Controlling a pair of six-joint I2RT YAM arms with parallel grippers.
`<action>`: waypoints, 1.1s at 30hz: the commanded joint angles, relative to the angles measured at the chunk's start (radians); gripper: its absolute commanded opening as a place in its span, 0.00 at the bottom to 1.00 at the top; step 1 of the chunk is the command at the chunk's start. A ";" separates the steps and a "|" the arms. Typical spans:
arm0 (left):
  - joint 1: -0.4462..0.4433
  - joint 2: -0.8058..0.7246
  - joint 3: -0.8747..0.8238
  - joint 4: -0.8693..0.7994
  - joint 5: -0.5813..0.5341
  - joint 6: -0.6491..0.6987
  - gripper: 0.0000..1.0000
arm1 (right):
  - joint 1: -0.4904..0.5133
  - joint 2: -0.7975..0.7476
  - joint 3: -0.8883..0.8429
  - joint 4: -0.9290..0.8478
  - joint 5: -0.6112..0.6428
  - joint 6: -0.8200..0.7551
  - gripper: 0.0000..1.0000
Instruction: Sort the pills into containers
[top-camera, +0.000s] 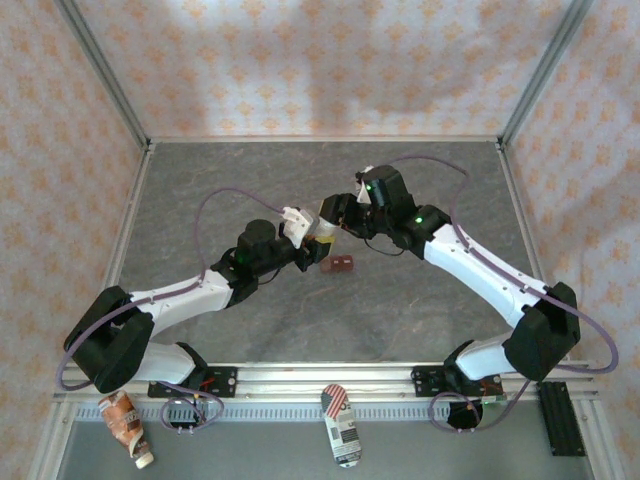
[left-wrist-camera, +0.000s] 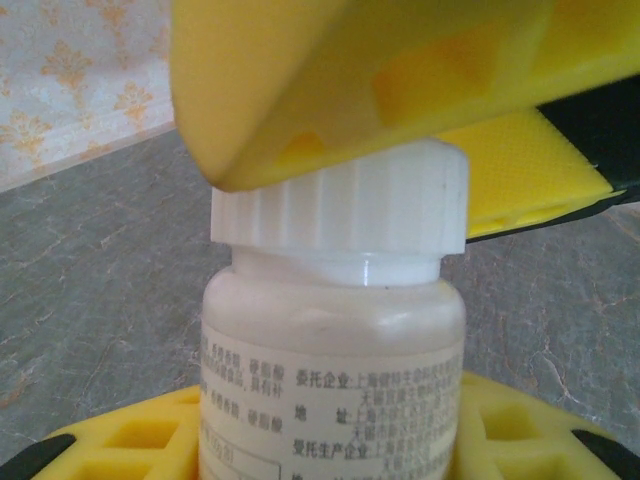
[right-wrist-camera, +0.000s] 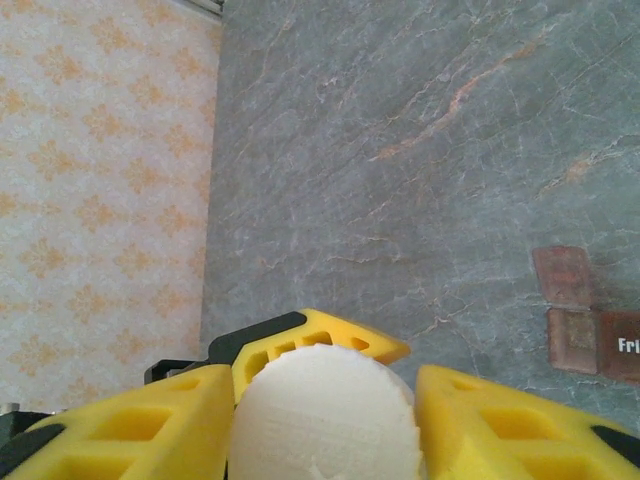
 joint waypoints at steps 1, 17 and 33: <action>-0.003 0.001 0.022 0.040 0.018 0.017 0.00 | 0.008 -0.016 -0.011 -0.011 0.019 -0.027 0.45; -0.004 -0.032 -0.004 0.038 0.015 0.022 0.00 | -0.133 -0.020 -0.049 0.138 -0.231 -0.415 0.34; -0.004 -0.038 -0.020 0.048 0.022 0.018 0.00 | -0.182 -0.024 -0.090 0.247 -0.394 -0.401 0.34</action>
